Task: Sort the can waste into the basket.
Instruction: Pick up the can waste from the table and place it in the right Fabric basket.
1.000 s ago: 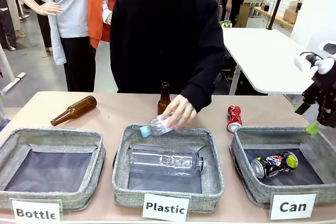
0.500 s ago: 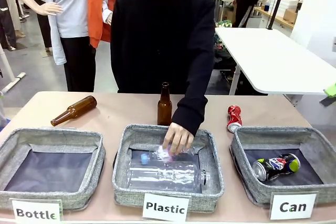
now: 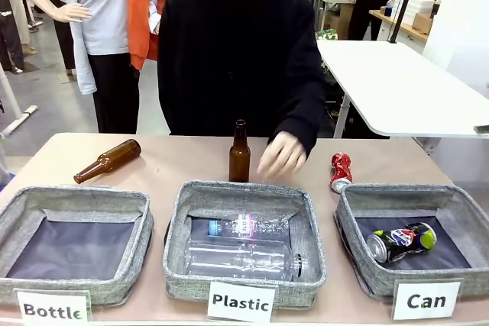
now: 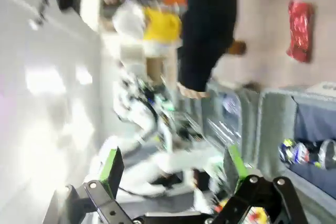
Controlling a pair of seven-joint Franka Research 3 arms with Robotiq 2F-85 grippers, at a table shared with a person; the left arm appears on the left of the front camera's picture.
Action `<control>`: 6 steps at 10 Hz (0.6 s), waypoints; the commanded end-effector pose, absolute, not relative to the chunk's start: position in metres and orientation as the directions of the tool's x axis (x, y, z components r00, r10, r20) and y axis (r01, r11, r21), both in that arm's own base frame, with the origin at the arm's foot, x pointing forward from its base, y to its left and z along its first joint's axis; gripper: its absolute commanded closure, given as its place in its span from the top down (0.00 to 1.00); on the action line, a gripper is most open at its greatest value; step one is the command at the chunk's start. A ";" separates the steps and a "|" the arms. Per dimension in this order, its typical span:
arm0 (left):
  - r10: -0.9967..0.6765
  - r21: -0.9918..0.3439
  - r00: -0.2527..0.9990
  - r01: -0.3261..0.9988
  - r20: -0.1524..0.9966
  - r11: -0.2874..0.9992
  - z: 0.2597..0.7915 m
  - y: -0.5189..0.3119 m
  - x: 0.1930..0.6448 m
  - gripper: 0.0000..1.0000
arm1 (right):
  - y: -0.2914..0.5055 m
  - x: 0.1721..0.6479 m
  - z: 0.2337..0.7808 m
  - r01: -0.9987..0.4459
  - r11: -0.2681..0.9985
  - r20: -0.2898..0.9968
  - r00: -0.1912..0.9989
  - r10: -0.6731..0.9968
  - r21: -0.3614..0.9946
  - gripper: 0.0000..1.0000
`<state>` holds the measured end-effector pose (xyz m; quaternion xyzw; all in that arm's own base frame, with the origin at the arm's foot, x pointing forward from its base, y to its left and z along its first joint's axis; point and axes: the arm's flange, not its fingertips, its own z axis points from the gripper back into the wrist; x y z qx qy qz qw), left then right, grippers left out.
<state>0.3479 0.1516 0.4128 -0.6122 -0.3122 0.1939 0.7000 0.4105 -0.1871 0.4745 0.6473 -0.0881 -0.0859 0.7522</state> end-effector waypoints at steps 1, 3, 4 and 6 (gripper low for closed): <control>0.646 -0.977 0.734 0.123 0.208 0.175 0.414 0.152 0.347 1.00 | -0.179 0.408 0.476 -0.043 0.243 0.071 0.991 -0.109 0.969 1.00; 0.646 -0.977 0.734 0.123 0.208 0.175 0.414 0.152 0.347 1.00 | -0.179 0.408 0.476 -0.043 0.243 0.071 0.991 -0.109 0.969 1.00; 0.646 -0.977 0.734 0.123 0.208 0.175 0.414 0.152 0.347 1.00 | -0.179 0.408 0.476 -0.043 0.243 0.071 0.991 -0.109 0.969 1.00; 0.646 -0.977 0.734 0.123 0.208 0.175 0.414 0.152 0.347 1.00 | -0.179 0.408 0.476 -0.043 0.243 0.071 0.991 -0.109 0.969 1.00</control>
